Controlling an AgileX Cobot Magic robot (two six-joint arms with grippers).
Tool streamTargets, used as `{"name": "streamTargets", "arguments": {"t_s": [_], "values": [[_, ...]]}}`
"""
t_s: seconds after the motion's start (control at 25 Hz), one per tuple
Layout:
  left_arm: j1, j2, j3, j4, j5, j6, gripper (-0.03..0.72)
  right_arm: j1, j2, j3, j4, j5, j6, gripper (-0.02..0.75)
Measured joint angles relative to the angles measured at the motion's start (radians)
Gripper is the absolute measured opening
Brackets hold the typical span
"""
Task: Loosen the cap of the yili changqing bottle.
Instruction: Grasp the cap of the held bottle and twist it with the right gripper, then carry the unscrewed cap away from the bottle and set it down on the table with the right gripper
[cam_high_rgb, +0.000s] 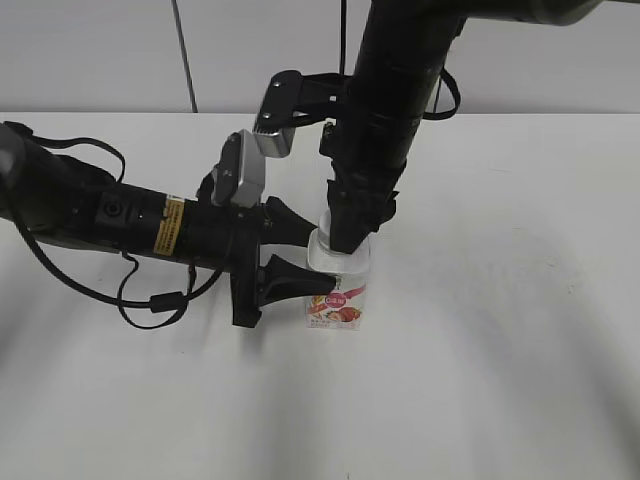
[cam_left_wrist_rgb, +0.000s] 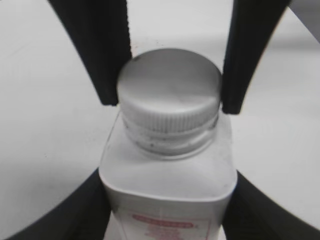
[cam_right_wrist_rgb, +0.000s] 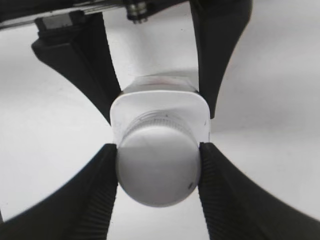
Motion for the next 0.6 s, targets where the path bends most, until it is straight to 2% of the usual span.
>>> {"name": "streamTargets", "arguments": {"t_s": [0.24,0.4,0.6], "values": [[0.0,0.0,0.0,-0.001,0.001,-0.001,0.4,0.0,0.0,-0.089,0.011,0.017,-0.041,0.393],[0.0,0.0,0.0,-0.007,0.001,-0.002,0.4,0.0,-0.02,-0.13,0.004,0.017,0.112,0.392],[0.0,0.0,0.001,-0.029,0.007,-0.004,0.4,-0.03,-0.061,-0.142,-0.063,0.018,0.417,0.392]]}}
